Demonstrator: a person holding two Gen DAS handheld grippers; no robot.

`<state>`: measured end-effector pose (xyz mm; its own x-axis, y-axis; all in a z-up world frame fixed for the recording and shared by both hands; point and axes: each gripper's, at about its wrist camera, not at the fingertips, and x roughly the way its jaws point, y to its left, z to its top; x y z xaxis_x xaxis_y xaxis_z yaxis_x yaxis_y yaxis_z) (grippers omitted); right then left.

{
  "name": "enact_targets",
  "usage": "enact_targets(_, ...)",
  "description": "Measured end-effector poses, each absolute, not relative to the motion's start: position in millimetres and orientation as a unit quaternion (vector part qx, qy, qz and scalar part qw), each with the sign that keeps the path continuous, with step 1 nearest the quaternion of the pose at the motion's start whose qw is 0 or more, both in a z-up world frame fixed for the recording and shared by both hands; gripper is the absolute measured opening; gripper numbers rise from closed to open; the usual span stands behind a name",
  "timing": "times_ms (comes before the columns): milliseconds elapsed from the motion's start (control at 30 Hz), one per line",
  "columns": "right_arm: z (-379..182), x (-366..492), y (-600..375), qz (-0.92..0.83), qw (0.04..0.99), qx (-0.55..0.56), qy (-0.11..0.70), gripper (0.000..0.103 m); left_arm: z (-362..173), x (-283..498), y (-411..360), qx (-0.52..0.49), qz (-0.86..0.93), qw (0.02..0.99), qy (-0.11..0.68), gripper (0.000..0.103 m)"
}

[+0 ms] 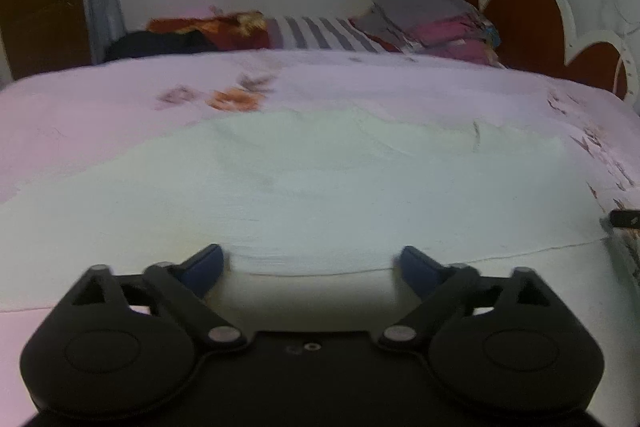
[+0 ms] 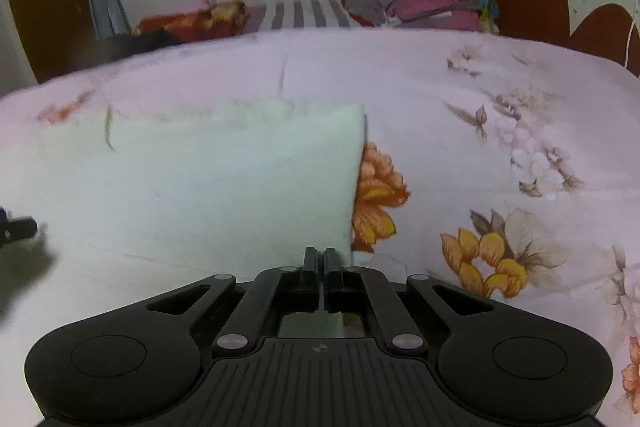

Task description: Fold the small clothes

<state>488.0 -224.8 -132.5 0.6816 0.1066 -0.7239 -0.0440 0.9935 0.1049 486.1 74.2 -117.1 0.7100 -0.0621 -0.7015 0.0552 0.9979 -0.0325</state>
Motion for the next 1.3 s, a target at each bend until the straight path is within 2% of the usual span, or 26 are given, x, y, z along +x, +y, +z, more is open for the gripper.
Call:
enact_targets(167,-117.7,473.9,-226.5,0.021,0.927,0.067,0.367,0.001,-108.7,455.6,135.0,-0.036,0.03,0.926,0.375,0.096)
enact_targets(300,-117.5,463.1,-220.3,0.016,0.927,0.078,0.367,0.001,-106.8,424.4,205.7,-0.099,0.1,0.919,0.367,0.077)
enact_targets(400,-121.4,460.1,-212.4,0.013,0.925,0.068,0.372,0.001,-105.5,398.9,262.5,-0.165,0.161,0.908,0.349,0.071)
enact_targets(667,-124.8,459.7,-200.2,0.004,0.924,0.076,0.375,0.003,-116.6,347.8,379.4,-0.348,0.254,0.86,0.273,0.066)
enact_targets(700,-125.1,460.8,-199.5,0.004,0.924,0.078,0.375,0.025,-118.1,346.6,386.8,-0.357,0.255,0.858,0.267,0.064)
enact_targets(733,-125.0,461.4,-199.0,0.001,0.925,0.078,0.373,0.063,-119.2,345.9,393.0,-0.367,0.254,0.856,0.261,0.063)
enact_targets(767,-123.3,460.2,-198.5,0.0,0.929,0.081,0.361,0.069,-121.1,348.0,399.2,-0.377,0.252,0.854,0.255,0.062)
enact_targets(867,-118.1,460.1,-195.6,0.003,0.932,0.081,0.353,0.069,-123.5,357.1,410.4,-0.389,0.251,0.853,0.243,0.055)
enact_targets(967,-115.5,460.3,-195.1,0.005,0.931,0.096,0.351,0.069,-131.3,362.7,420.7,-0.413,0.251,0.846,0.226,0.044)
enact_targets(1033,-114.9,461.0,-194.7,0.003,0.93,0.101,0.353,0.056,-133.8,368.1,423.9,-0.421,0.254,0.841,0.223,0.034)
enact_targets(1067,-115.0,461.7,-194.5,0.003,0.929,0.103,0.356,0.054,-134.6,372.8,426.2,-0.416,0.258,0.842,0.228,0.023)
enact_targets(1100,-114.9,461.8,-194.4,0.003,0.928,0.105,0.357,0.054,-133.5,379.9,426.1,-0.403,0.259,0.845,0.239,0.006)
enact_targets(1167,-114.1,461.6,-193.9,0.0,0.929,0.103,0.354,0.054,-125.5,388.0,422.4,-0.386,0.247,0.855,0.244,0.003)
enact_targets(1233,-114.4,461.9,-193.6,0.0,0.929,0.105,0.355,0.054,-108.5,383.2,419.7,-0.386,0.235,0.873,0.184,0.003)
enact_targets(1300,-114.0,461.6,-194.6,-0.001,0.929,0.107,0.353,0.054,-103.3,386.3,424.6,-0.383,0.257,0.87,0.175,0.003)
